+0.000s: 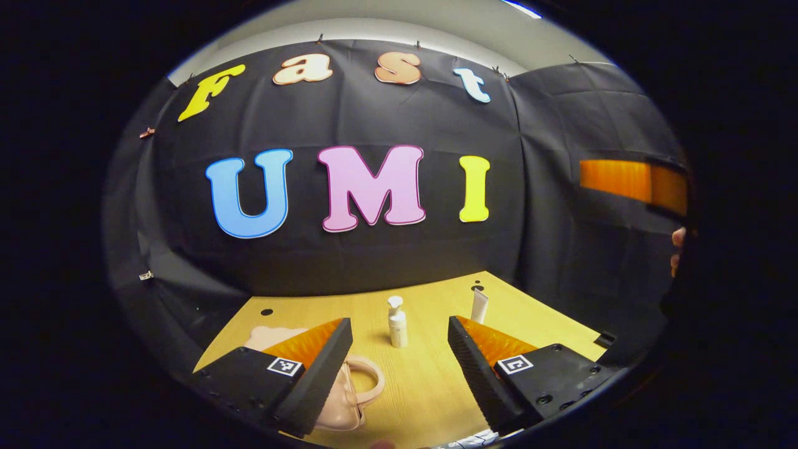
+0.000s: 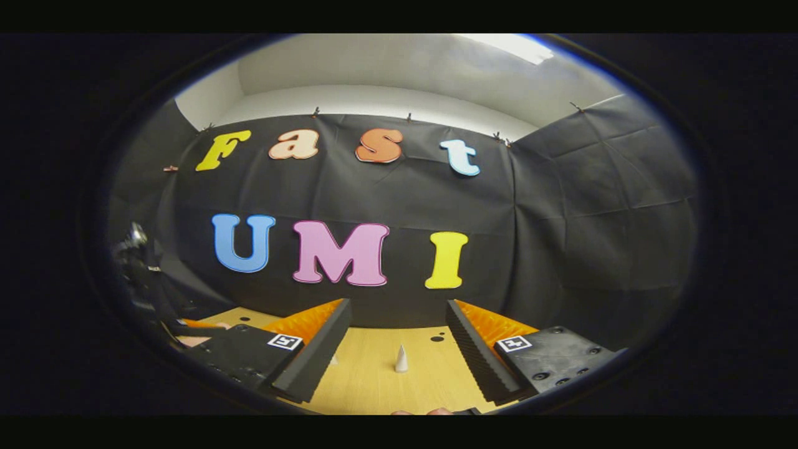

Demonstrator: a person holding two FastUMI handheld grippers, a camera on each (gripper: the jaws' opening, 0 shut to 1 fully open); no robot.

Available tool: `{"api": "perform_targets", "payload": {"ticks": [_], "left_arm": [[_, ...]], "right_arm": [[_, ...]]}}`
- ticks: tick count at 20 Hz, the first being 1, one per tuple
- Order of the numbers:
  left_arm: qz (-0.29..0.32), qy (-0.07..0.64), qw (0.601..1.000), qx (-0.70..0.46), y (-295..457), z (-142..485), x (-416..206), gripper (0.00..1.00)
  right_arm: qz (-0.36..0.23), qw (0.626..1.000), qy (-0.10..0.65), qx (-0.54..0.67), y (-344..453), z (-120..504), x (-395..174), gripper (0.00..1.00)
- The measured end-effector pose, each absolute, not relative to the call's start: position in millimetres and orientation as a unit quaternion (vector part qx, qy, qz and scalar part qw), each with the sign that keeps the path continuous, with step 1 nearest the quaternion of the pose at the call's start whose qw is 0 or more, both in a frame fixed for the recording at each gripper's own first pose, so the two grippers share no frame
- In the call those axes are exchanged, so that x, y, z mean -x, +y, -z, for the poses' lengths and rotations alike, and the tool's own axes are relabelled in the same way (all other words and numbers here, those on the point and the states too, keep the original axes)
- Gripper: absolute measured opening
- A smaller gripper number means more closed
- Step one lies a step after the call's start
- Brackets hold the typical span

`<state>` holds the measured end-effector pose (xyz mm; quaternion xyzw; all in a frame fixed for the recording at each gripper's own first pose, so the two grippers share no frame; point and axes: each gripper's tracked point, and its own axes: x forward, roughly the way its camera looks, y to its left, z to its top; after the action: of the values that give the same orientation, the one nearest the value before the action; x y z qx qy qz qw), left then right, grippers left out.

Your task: First open the suitcase, pack the skin care products into it, and then close the suitcase.

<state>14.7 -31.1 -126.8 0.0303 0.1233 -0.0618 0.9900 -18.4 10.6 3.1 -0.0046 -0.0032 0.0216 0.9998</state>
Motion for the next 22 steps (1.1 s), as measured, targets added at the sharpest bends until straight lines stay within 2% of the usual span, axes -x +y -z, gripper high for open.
{"api": "perform_targets", "payload": {"ticks": [6, 12, 16, 19, 22], "left_arm": [[0.038, 0.233, 0.971, -0.023, -29, 215, -53, 0.98], [-0.05, 0.334, 0.941, 0.002, -4, 286, -89, 0.98], [-0.096, 0.378, 0.921, -0.005, 7, 318, -107, 0.98], [-0.122, 0.413, 0.903, -0.002, 10, 344, -111, 0.98], [-0.103, 0.427, 0.898, -0.014, 2, 357, -118, 0.93]], "right_arm": [[-0.049, 0.998, -0.019, 0.025, 0, -3, 9, 0.96], [-0.06, 0.998, 0.013, 0.001, -44, 27, -38, 0.96], [-0.1, 0.994, 0.038, -0.001, -52, 48, -80, 0.97], [-0.152, 0.987, 0.047, -0.015, -40, 60, -101, 0.96], [-0.167, 0.985, 0.05, -0.008, -35, 60, -110, 0.97]]}}
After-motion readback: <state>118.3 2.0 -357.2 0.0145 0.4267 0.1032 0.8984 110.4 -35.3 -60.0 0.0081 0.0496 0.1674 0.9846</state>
